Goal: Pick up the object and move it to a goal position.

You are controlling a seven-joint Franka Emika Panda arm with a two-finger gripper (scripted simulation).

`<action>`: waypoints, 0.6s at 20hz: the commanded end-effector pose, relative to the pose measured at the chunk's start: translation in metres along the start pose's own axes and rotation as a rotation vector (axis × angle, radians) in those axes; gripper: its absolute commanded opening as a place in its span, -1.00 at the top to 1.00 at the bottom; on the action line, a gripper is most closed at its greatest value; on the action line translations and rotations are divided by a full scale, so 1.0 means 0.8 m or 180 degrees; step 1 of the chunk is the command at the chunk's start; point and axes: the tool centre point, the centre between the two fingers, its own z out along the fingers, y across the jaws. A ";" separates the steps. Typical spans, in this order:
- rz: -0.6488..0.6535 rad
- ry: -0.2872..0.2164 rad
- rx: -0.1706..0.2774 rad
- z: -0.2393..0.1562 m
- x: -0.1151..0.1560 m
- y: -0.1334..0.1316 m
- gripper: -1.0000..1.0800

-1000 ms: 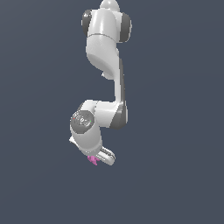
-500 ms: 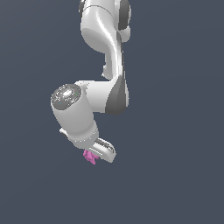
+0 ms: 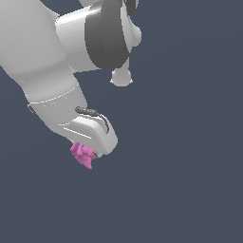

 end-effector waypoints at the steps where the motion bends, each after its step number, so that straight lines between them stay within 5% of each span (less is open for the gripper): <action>1: 0.0021 0.0043 0.0135 -0.048 0.008 -0.008 1.00; 12: 0.0112 0.0189 0.0567 -0.205 0.035 -0.015 1.00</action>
